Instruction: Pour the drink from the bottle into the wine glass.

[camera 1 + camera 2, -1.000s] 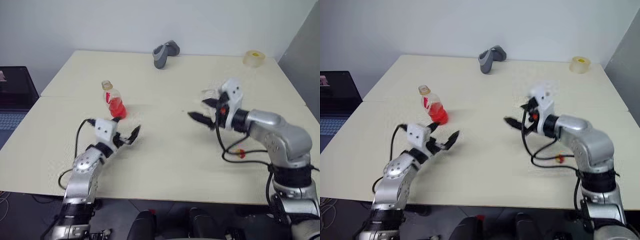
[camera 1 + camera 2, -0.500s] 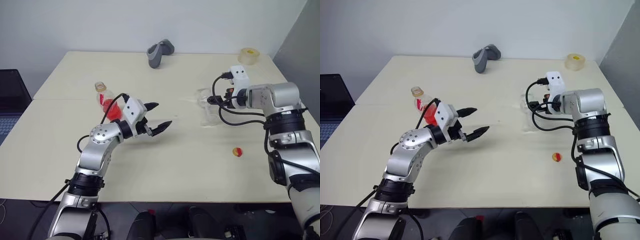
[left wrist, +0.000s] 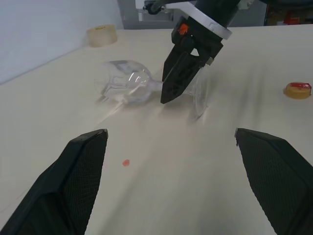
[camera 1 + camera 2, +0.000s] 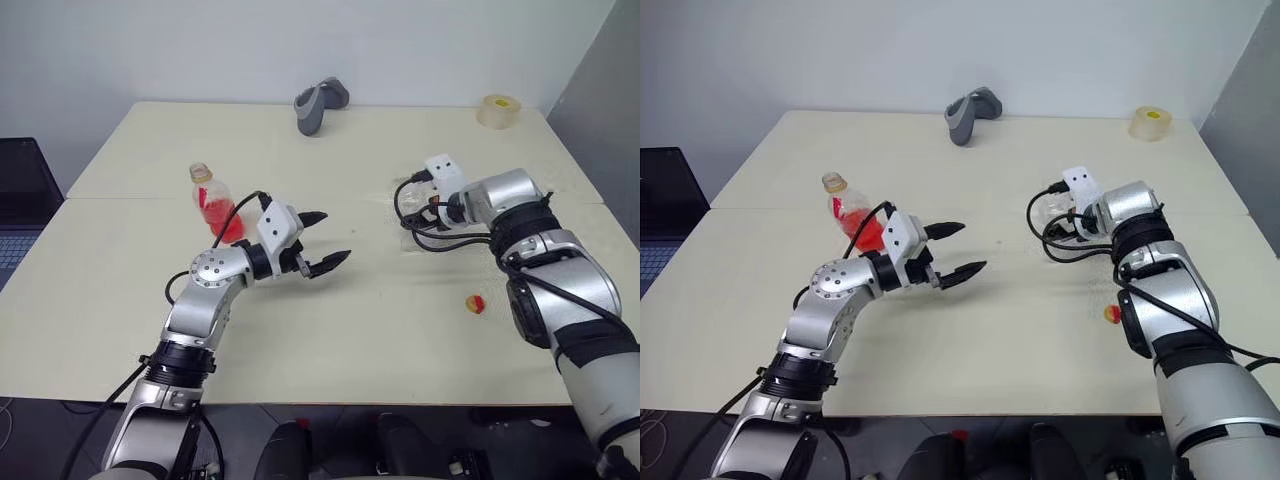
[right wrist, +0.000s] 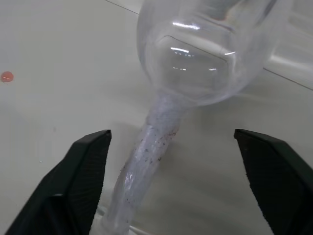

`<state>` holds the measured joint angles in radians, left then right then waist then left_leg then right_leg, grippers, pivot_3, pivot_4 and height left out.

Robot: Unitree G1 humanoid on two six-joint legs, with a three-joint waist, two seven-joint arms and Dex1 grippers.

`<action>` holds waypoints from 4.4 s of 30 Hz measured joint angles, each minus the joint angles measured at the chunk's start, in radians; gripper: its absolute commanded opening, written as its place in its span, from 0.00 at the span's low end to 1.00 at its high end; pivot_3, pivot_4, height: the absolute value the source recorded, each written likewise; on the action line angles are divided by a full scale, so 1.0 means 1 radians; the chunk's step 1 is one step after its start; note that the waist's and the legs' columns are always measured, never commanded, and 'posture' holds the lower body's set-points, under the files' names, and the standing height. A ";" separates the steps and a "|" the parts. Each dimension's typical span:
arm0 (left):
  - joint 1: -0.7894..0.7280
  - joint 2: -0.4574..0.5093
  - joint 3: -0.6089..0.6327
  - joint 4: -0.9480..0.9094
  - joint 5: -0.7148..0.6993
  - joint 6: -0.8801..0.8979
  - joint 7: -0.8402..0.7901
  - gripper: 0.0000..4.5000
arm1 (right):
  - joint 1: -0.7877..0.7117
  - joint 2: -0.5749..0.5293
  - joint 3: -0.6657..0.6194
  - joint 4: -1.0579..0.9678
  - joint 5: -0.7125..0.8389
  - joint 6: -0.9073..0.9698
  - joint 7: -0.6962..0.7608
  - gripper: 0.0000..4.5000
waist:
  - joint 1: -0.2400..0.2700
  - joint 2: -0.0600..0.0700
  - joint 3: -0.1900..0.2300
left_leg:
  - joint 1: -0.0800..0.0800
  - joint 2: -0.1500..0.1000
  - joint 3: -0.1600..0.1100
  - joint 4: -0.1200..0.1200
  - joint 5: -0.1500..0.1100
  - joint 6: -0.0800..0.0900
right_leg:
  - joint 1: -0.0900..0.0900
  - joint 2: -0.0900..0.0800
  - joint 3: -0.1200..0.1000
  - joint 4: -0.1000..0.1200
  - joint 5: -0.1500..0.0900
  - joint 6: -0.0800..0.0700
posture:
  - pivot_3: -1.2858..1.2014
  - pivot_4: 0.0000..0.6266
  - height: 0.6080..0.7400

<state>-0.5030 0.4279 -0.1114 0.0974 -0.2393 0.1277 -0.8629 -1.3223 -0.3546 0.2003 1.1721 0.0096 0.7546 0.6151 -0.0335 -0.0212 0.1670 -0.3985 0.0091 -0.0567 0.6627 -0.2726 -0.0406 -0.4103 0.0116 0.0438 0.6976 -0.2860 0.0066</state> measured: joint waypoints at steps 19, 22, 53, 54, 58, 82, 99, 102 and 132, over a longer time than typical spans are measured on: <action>0.029 0.022 0.005 0.035 0.021 -0.044 -0.019 1.00 | -0.010 -0.039 0.007 -0.096 -0.122 -0.141 0.189 0.03 | 0.000 0.002 0.001 | -0.001 0.000 -0.003 0.000 0.000 0.000 | -0.001 0.000 0.000 0.000 0.000 0.000 | 0.52 0.24 1.00; 0.053 0.028 0.028 0.032 0.013 -0.025 -0.010 1.00 | 0.131 -0.048 -0.067 -0.334 -0.063 -0.094 0.174 0.03 | 0.001 0.002 0.001 | -0.001 0.001 -0.008 0.000 0.000 0.000 | 0.000 0.000 0.000 0.000 0.000 0.000 | 0.52 0.24 1.00; 0.056 0.157 0.153 -0.109 -0.137 0.284 -0.041 1.00 | 0.697 0.418 -0.216 -0.698 0.134 -0.683 -0.262 0.03 | -0.015 0.002 0.001 | 0.001 0.001 -0.010 0.000 0.000 -0.001 | 0.002 0.001 -0.001 0.000 0.000 0.000 | 0.52 0.24 1.00; 0.056 0.156 0.153 -0.109 -0.137 0.284 -0.042 1.00 | 0.697 0.412 -0.217 -0.707 0.138 -0.669 -0.260 0.03 | -0.015 0.002 0.001 | 0.001 0.001 -0.010 0.000 0.000 -0.001 | 0.002 0.001 -0.001 0.000 0.000 0.000 | 0.52 0.24 1.00; 0.056 0.151 0.144 -0.109 -0.137 0.284 -0.043 1.00 | 0.697 0.397 -0.220 -0.721 0.161 -0.639 -0.260 0.03 | -0.015 0.002 0.001 | 0.001 0.001 -0.010 0.000 0.000 -0.001 | 0.002 0.001 -0.001 0.000 0.000 0.000 | 0.52 0.24 1.00; 0.066 0.159 0.137 -0.123 -0.144 0.287 -0.087 1.00 | 0.854 0.334 -0.161 -0.871 0.199 -0.690 -0.154 0.03 | -0.015 0.002 0.001 | 0.001 0.001 -0.010 0.000 0.000 -0.001 | 0.002 0.001 -0.001 0.000 0.000 0.000 | 0.52 0.24 1.00; 0.107 0.180 0.137 -0.175 -0.192 0.352 -0.155 1.00 | 1.035 0.242 -0.089 -1.069 0.178 -0.723 -0.077 0.03 | -0.007 0.002 0.001 | 0.002 0.001 -0.011 0.000 0.000 -0.001 | 0.003 0.001 -0.001 -0.001 0.000 0.000 | 0.52 0.24 1.00; 0.128 0.205 0.137 -0.204 -0.226 0.384 -0.194 1.00 | 1.083 0.222 -0.088 -1.119 0.179 -0.727 -0.065 0.03 | -0.003 0.002 0.001 | 0.002 0.001 -0.010 0.000 0.000 -0.001 | 0.004 0.001 -0.001 -0.001 0.000 0.000 | 0.52 0.24 1.00; 0.150 0.244 0.071 -0.247 -0.236 0.356 -0.286 1.00 | 1.215 0.126 -0.057 -1.208 0.174 -0.628 -0.012 0.63 | 0.002 0.002 0.001 | 0.004 0.001 -0.010 0.000 0.000 0.000 | 0.005 0.002 -0.001 -0.001 -0.001 -0.001 | 0.52 0.24 1.00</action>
<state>-0.3527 0.6717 -0.0402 -0.1500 -0.4754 0.4841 -1.1487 -0.1071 -0.2289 0.1432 -0.0358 0.1836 0.1266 0.6031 -0.0314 -0.0189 0.1684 -0.3942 0.0104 -0.0668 0.6625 -0.2725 -0.0411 -0.4049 0.0139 0.0430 0.6969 -0.2871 0.0056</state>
